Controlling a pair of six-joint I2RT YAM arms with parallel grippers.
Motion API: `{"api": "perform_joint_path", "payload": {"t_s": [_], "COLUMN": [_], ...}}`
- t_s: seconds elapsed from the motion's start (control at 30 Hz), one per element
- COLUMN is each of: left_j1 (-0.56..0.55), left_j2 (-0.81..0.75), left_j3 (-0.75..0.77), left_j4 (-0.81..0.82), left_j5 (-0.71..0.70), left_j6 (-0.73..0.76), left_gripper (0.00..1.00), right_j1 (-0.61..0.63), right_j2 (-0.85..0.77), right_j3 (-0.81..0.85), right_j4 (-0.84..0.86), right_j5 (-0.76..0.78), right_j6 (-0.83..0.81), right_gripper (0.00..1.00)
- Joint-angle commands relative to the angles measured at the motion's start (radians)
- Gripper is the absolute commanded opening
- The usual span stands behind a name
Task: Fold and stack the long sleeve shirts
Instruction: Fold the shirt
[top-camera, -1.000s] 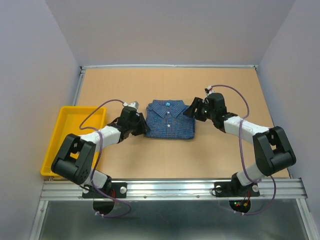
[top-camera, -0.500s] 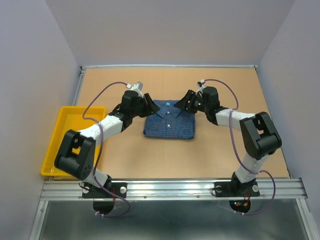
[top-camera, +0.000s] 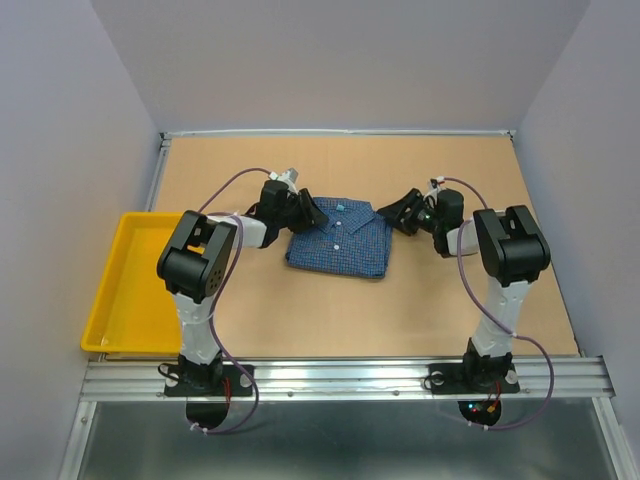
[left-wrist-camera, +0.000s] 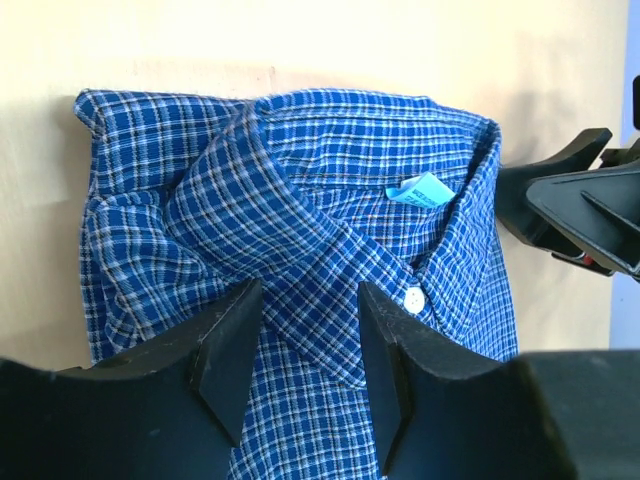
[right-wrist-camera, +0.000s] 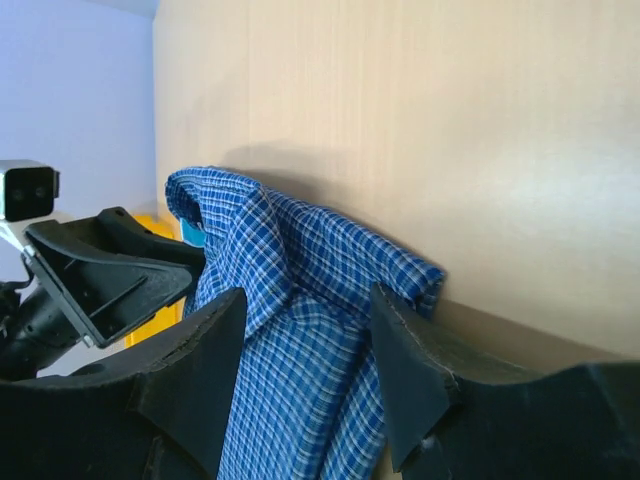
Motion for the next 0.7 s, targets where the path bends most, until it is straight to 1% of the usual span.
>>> {"api": "perform_joint_path", "payload": {"t_s": [0.0,0.03,0.07,0.1,0.17,0.27,0.37,0.4,0.43,0.5,0.6,0.67], "left_j1": [0.024,0.023,0.023,0.021,0.018,0.009,0.000,0.000,0.000,0.000,0.000,0.001], "left_j2": [-0.021,-0.065,-0.066,-0.123,-0.188,-0.341,-0.427,-0.441,-0.452,-0.469,-0.463,-0.448], "left_j3": [0.010,0.002,0.002,-0.014,-0.037,-0.112,-0.227,-0.228,-0.273,-0.313,-0.376,-0.387], "left_j4": [0.033,0.028,0.022,0.020,-0.016,-0.059,-0.101,-0.110,-0.111,-0.105,-0.084,-0.072], "left_j5": [0.039,0.051,0.057,0.062,0.054,0.034,0.007,-0.001,-0.004,-0.013,-0.036,-0.064], "left_j6": [0.001,-0.004,-0.008,-0.013,-0.024,-0.036,-0.028,-0.025,-0.025,-0.025,-0.021,-0.014], "left_gripper": [0.55,0.56,0.56,0.56,0.56,0.57,0.57,0.57,0.57,0.57,0.57,0.56], "right_j1": [-0.039,-0.037,-0.037,-0.037,-0.034,-0.003,0.071,0.072,0.113,0.180,0.256,0.273], "right_j2": [0.002,-0.041,-0.073,-0.099,-0.177,-0.278,-0.361,-0.377,-0.389,-0.412,-0.406,-0.394], "right_j3": [-0.046,-0.046,-0.046,-0.046,-0.052,-0.070,-0.116,-0.130,-0.144,-0.181,-0.222,-0.250], "right_j4": [0.107,0.102,0.098,0.090,0.073,0.021,0.007,0.007,0.005,0.005,0.005,0.007], "right_j5": [-0.068,-0.088,-0.088,-0.111,-0.134,-0.168,-0.176,-0.176,-0.164,-0.147,-0.115,-0.099], "right_j6": [-0.006,-0.012,-0.012,0.000,0.014,0.028,0.047,0.048,0.052,0.054,0.045,0.037], "right_gripper": [0.59,0.59,0.59,0.59,0.59,0.59,0.59,0.59,0.59,0.59,0.59,0.59]}}
